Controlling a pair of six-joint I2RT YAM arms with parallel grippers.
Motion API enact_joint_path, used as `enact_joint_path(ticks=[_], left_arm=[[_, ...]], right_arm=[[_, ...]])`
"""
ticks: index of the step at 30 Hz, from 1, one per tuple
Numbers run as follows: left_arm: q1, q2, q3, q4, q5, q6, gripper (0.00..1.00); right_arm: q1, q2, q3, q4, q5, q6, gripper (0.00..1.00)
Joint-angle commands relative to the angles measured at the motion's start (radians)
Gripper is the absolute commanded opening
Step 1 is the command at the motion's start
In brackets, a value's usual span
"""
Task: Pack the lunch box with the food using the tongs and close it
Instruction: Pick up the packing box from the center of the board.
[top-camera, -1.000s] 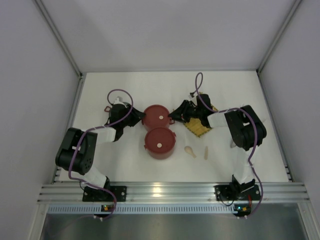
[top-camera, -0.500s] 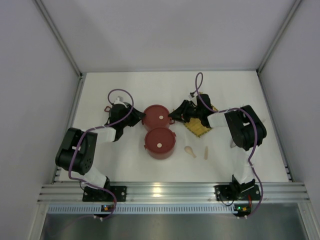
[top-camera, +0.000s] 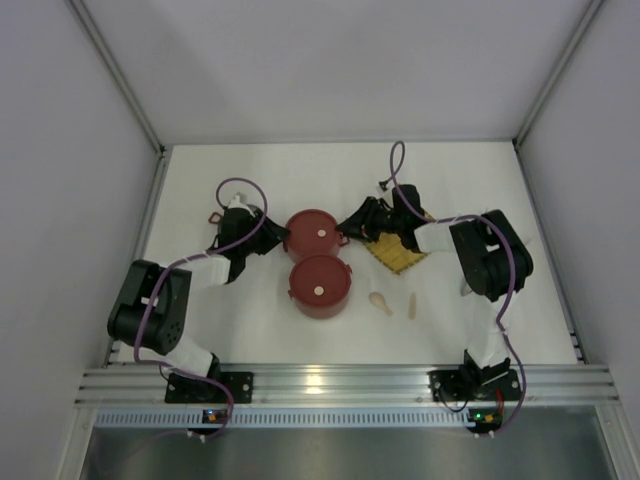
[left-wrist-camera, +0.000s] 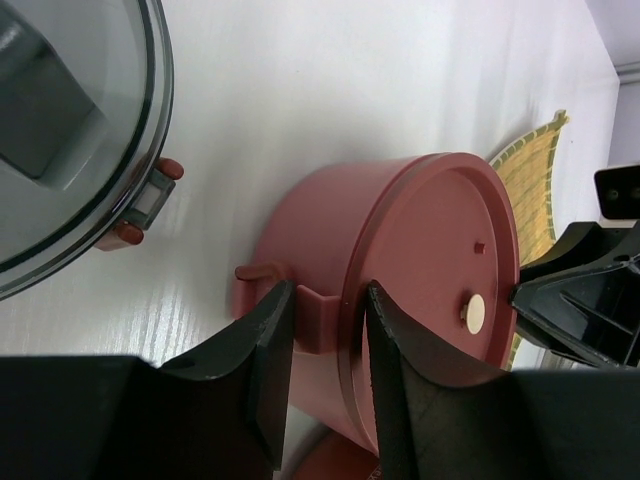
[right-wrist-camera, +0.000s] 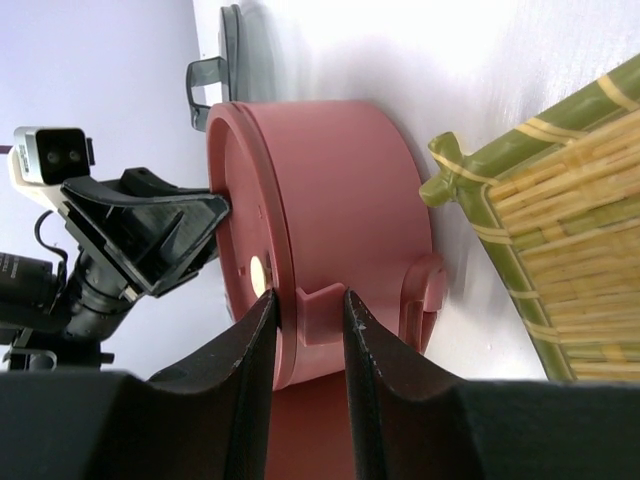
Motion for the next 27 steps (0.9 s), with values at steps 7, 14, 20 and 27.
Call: enact_joint_path(ticks=[7,14,20,27], left_arm=[[-0.007,-0.075,0.050,-0.103,0.016,0.057,0.00],[-0.007,-0.108,0.067,-0.132,0.019,0.073,0.00],[-0.010,-0.125,0.080,-0.153,0.019,0.082,0.00],[-0.014,-0.144,0.099,-0.176,0.016,0.094,0.00]], right_arm=[[0.024,-0.081,0.078,-0.011,-0.011,-0.034,0.01],[0.026,-0.094,0.092,-0.032,-0.010,-0.044,0.00],[0.026,-0.098,0.110,-0.058,-0.007,-0.061,0.00],[0.026,-0.107,0.141,-0.084,-0.010,-0.077,0.00]])
